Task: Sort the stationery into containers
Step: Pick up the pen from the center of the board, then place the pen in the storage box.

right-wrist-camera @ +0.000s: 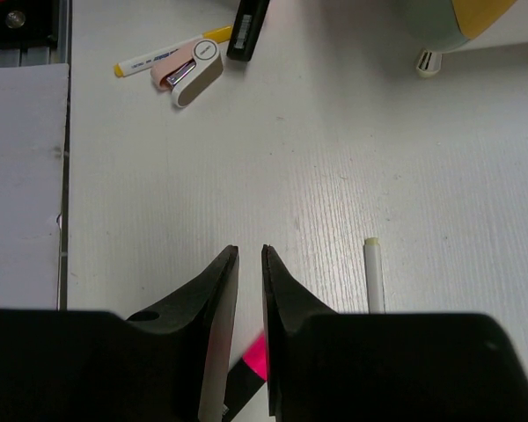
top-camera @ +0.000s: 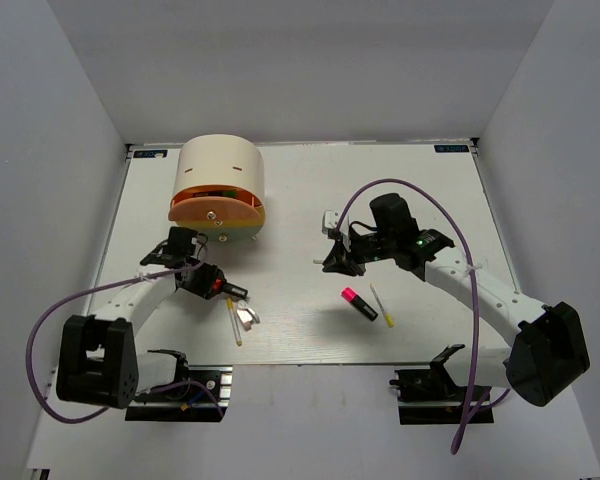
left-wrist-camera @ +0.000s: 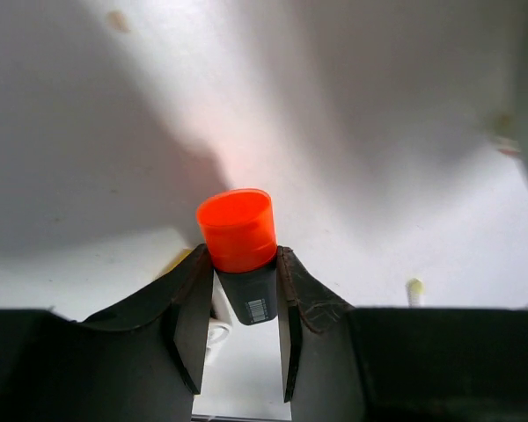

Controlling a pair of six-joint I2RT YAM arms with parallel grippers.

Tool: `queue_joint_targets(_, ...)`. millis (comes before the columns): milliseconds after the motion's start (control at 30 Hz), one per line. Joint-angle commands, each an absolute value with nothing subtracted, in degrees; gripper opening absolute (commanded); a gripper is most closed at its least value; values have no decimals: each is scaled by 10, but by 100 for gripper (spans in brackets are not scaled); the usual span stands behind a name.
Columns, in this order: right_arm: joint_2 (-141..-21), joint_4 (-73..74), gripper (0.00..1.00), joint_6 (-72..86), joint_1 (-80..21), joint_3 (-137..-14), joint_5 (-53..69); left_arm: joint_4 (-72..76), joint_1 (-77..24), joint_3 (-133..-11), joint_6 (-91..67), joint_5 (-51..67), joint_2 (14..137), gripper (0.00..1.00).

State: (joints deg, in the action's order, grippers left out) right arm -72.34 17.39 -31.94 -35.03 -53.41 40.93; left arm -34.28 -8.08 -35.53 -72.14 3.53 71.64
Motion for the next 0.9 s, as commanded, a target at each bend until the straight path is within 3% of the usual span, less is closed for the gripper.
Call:
queue_joint_targets(0, -703, 159, 23, -323, -351, -526, 421, -346, -83, -389, -684, 19, 664, 13)
queue_joint_targets(233, -706, 162, 23, -326, -351, -529, 419, -288, -83, -408, -623, 82, 587, 10)
queue_joint_targets(467, -709, 162, 23, -327, -351, -529, 418, -215, -83, -470, -528, 234, 538, 10)
queue_joint_targets(733, -709, 166, 24, -334, -351, -533, 414, -182, -83, -627, -521, 258, 576, 9)
queue_joint_targets(867, -702, 170, 24, -339, -351, -531, 410, -192, -83, -679, -505, 208, 599, 9)
